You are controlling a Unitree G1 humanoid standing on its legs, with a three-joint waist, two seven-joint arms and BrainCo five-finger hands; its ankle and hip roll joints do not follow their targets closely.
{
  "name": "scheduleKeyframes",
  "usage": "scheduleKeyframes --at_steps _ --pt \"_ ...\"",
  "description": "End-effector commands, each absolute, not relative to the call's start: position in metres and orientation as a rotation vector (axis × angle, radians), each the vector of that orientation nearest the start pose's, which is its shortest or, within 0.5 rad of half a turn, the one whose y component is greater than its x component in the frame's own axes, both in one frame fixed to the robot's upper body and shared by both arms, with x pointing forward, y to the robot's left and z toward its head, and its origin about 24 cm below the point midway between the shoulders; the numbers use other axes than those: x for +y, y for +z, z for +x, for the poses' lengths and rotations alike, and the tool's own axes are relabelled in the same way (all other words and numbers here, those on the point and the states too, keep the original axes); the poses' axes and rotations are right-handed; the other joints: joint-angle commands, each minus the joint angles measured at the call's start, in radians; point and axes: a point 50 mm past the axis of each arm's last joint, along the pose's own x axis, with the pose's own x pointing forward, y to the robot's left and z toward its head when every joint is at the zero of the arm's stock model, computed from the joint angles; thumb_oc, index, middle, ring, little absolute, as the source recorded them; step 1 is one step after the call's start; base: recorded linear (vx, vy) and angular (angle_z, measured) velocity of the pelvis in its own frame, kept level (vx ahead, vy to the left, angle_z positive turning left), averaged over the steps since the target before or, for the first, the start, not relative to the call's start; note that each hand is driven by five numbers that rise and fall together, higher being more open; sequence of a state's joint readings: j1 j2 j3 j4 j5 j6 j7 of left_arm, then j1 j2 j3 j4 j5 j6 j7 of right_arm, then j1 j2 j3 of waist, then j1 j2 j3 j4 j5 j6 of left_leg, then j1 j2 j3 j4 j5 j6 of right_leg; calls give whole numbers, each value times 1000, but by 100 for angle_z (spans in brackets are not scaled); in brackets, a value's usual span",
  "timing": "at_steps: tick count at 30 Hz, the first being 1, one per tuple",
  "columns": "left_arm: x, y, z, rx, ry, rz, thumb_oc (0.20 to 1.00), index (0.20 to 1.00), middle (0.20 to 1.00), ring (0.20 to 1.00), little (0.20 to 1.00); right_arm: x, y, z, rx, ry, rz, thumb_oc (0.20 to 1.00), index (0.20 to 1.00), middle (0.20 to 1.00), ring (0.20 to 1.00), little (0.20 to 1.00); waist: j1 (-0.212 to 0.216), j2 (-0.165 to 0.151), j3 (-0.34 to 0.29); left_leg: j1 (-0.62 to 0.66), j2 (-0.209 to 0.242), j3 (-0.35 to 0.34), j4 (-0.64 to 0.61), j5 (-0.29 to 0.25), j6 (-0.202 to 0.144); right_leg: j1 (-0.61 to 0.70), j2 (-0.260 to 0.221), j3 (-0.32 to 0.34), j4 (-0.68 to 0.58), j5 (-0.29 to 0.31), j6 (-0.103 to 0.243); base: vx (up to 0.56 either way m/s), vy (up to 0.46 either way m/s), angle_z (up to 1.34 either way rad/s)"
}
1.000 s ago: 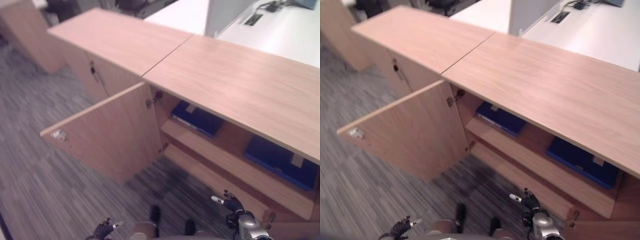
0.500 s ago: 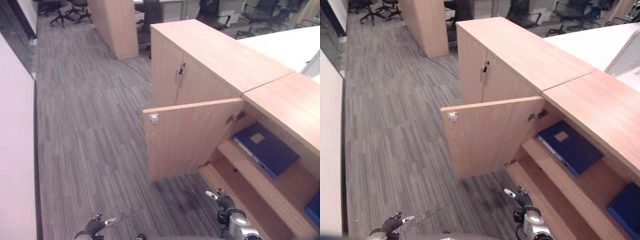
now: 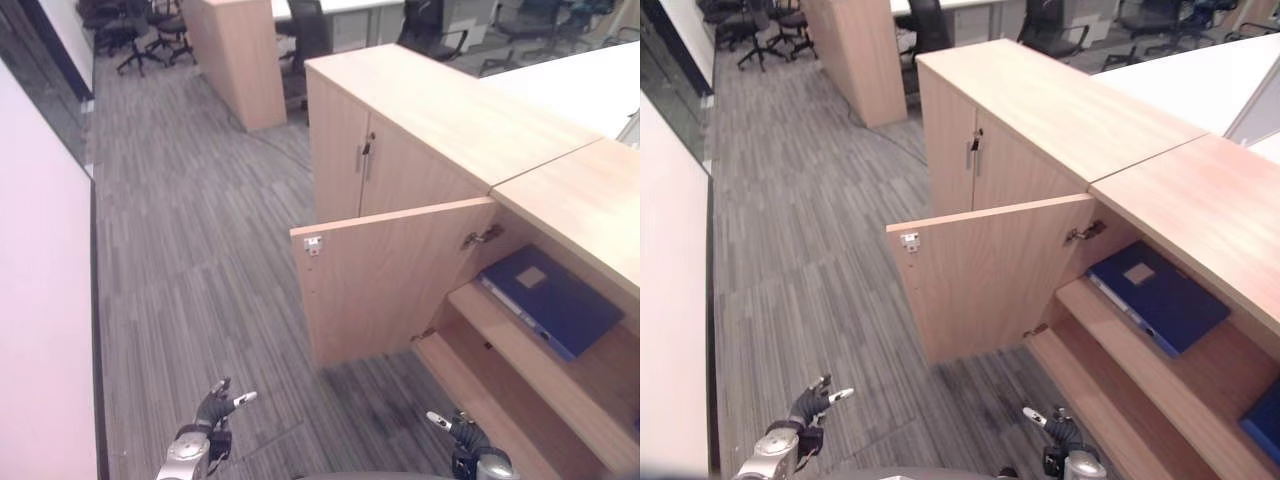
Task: Put the empty folder in the office cabinet
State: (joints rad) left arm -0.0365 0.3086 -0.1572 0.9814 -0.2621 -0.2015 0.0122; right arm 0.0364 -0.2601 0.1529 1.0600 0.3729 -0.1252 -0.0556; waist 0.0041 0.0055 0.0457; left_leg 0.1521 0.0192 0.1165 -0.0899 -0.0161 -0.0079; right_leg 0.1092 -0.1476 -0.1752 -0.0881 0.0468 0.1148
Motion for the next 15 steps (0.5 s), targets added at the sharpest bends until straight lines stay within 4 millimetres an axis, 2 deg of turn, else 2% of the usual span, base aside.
scheduleKeyframes --at_steps 1,2,3,6,7,8,9,10,12,15 --pt "249 -94 205 595 173 111 1000 1000 1000 1000 1000 -236 -142 127 933 -242 -31 1000 1000 1000 1000 1000 -6 -15 3 -20 19 -50 26 -51 -45 -16 -59 21 94 -53 65 103 -49 -10" --pt "252 -70 235 483 168 117 1000 1000 1000 1000 1000 -235 -144 122 947 -222 -42 1000 1000 1000 1000 1000 -27 -13 -4 -7 27 -36 19 -52 -50 -15 -55 30 83 -50 66 82 -44 -16" --pt "252 -70 235 483 168 117 1000 1000 1000 1000 1000 -235 -144 122 947 -222 -42 1000 1000 1000 1000 1000 -27 -13 -4 -6 27 -35 19 -52 -50 -14 -55 31 83 -50 66 57 -34 -16" --pt "260 -42 266 382 178 148 1000 1000 1000 1000 1000 -233 -146 118 963 -195 -61 1000 1000 1000 1000 1000 -51 -9 -13 6 33 -14 10 -53 -55 -13 -51 44 70 -44 68 29 -24 -22" --pt "260 -41 267 382 178 148 1000 1000 1000 1000 1000 -233 -146 118 963 -195 -61 1000 1000 1000 1000 1000 -50 -10 -12 6 33 -14 10 -53 -55 -13 -51 44 70 -44 68 47 -35 -29" --pt "267 -21 286 321 193 169 1000 1000 1000 1000 1000 -232 -146 115 966 -177 -72 1000 1000 1000 1000 1000 -68 -9 -17 12 38 -4 7 -53 -59 -13 -48 53 66 -40 70 39 -33 -18" --pt "271 -9 295 290 202 183 1000 1000 1000 1000 1000 -233 -145 115 963 -166 -80 1000 1000 1000 1000 1000 -77 -8 -19 16 40 3 5 -53 -61 -13 -46 58 64 -38 72 39 -33 -14" --pt "271 -9 296 289 202 183 1000 1000 1000 1000 1000 -232 -145 116 962 -166 -80 1000 1000 1000 1000 1000 -76 -9 -18 16 40 3 5 -53 -61 -13 -46 58 64 -38 72 23 -27 -19" --pt "281 15 314 238 235 220 1000 1000 1000 1000 1000 -233 -144 117 952 -145 -92 1000 1000 1000 1000 1000 -98 -7 -23 23 44 22 3 -54 -65 -18 -41 72 58 -32 75 33 -30 -17" --pt "287 25 322 221 261 217 1000 1000 1000 1000 1000 -234 -143 117 951 -137 -95 1000 1000 1000 1000 1000 -110 -6 -26 28 46 34 3 -57 -68 -18 -38 80 52 -28 78 30 -17 -14"
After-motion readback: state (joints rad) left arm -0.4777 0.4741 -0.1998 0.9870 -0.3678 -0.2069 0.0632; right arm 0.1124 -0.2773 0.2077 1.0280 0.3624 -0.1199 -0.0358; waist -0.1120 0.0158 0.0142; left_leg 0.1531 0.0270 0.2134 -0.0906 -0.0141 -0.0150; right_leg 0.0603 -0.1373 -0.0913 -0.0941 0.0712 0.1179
